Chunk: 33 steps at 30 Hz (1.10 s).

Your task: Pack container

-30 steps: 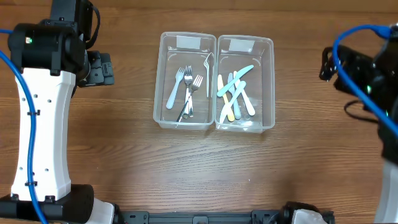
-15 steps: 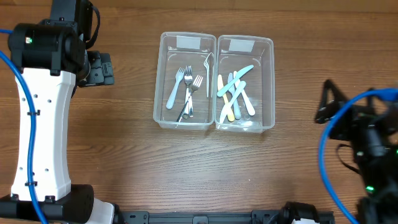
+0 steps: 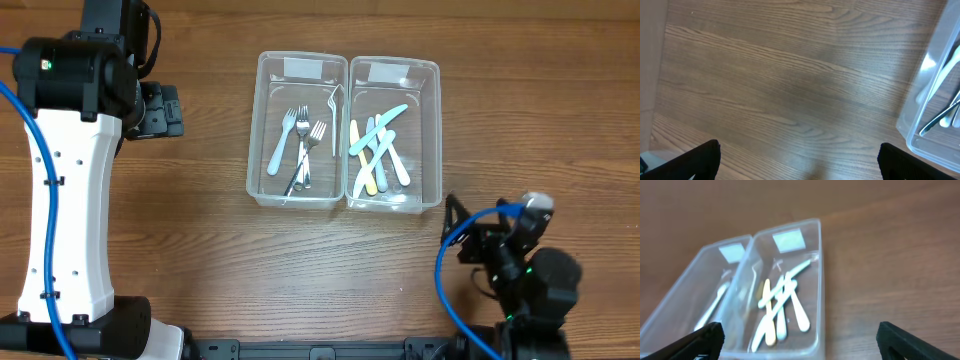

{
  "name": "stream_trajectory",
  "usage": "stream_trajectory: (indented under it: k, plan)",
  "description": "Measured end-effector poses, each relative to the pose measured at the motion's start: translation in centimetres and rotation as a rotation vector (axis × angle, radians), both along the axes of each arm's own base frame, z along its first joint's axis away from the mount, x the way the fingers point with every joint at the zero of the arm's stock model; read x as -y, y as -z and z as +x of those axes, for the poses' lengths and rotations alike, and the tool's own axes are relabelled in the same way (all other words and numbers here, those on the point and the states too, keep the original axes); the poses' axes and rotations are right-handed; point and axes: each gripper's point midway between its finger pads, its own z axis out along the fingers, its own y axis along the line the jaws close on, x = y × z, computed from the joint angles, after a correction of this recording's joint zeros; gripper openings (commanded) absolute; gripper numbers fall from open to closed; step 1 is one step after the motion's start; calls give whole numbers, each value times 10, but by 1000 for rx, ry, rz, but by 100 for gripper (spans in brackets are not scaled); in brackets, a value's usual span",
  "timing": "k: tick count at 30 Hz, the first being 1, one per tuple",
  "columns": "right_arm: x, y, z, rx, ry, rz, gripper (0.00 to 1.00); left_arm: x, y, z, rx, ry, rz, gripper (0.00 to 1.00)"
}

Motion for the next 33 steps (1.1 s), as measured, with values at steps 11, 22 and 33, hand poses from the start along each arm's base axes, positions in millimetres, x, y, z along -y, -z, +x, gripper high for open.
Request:
stream_trajectory:
  k: [11, 22, 33]
  plan:
    - [-10, 33, -12, 92, -48, 6, 100, 0, 0, 0, 0, 0, 0, 100]
    - [-10, 59, -10, 53, -50, 13, 100, 0, 0, 0, 0, 0, 0, 100]
    - [-10, 59, -10, 53, -50, 13, 100, 0, 0, 0, 0, 0, 0, 100]
